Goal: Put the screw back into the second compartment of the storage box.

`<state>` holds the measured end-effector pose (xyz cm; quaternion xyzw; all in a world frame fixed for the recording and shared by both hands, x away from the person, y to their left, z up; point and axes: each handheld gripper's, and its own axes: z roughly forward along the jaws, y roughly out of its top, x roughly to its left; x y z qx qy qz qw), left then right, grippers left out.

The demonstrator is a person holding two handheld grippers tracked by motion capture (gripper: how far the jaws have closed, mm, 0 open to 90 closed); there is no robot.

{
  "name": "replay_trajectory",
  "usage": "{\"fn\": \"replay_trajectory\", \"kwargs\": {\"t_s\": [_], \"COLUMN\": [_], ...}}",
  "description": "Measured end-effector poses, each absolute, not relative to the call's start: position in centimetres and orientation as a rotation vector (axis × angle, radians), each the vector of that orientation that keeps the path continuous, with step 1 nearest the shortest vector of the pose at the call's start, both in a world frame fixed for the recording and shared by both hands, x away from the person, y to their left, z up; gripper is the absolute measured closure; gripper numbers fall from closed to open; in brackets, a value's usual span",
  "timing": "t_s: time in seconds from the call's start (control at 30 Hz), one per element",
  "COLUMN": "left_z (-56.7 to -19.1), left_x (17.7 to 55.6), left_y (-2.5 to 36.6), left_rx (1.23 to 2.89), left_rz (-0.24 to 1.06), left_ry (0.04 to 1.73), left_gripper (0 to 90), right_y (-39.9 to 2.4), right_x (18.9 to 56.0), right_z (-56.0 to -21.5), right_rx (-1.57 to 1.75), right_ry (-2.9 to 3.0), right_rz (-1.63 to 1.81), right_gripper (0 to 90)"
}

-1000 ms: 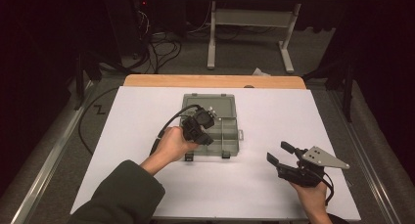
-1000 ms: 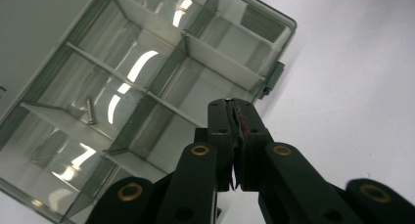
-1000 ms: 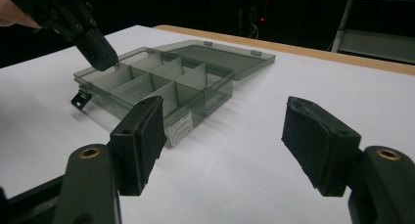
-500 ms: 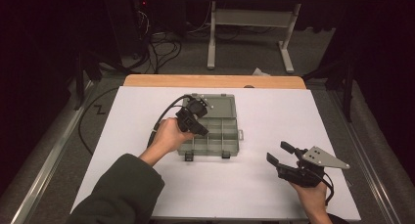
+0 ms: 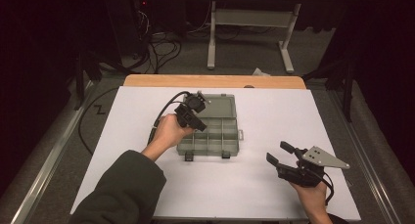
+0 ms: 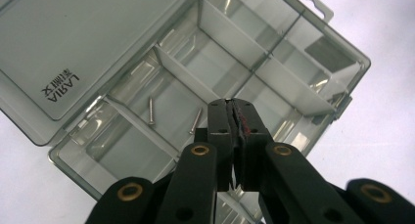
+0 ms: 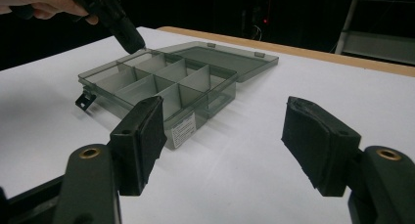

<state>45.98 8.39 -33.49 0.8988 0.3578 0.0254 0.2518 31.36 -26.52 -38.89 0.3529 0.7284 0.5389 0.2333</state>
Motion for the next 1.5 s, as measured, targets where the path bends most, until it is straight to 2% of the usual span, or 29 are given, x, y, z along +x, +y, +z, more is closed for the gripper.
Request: {"fn": "replay_trajectory", "kwargs": {"t_s": [0.5, 0.6, 0.87, 1.3, 1.5], "left_z": [-34.8, -35.1, -35.8, -36.6, -36.4], "left_x": [47.6, 47.7, 48.1, 48.4, 48.3], "left_y": [8.7, 8.6, 8.2, 7.7, 7.9], "left_rx": [2.432, 2.432, 2.441, 2.474, 2.463], "left_rz": [0.074, 0.073, 0.071, 0.085, 0.109], "left_ry": [0.989, 1.049, 1.072, 1.06, 1.046], "left_gripper": [87.0, 87.0, 86.9, 86.7, 81.0], "right_y": [-26.5, -26.5, -26.5, -26.5, -26.5], "right_x": [31.4, 31.4, 31.4, 31.4, 31.4], "right_z": [-38.9, -38.9, -38.9, -38.9, -38.9], "right_rx": [0.965, 0.968, 0.971, 0.969, 0.967], "right_ry": [2.005, 2.006, 2.009, 2.012, 2.012], "right_rz": [1.483, 1.483, 1.485, 1.485, 1.486], "right_gripper": [33.7, 33.7, 33.7, 33.7, 33.7]}}
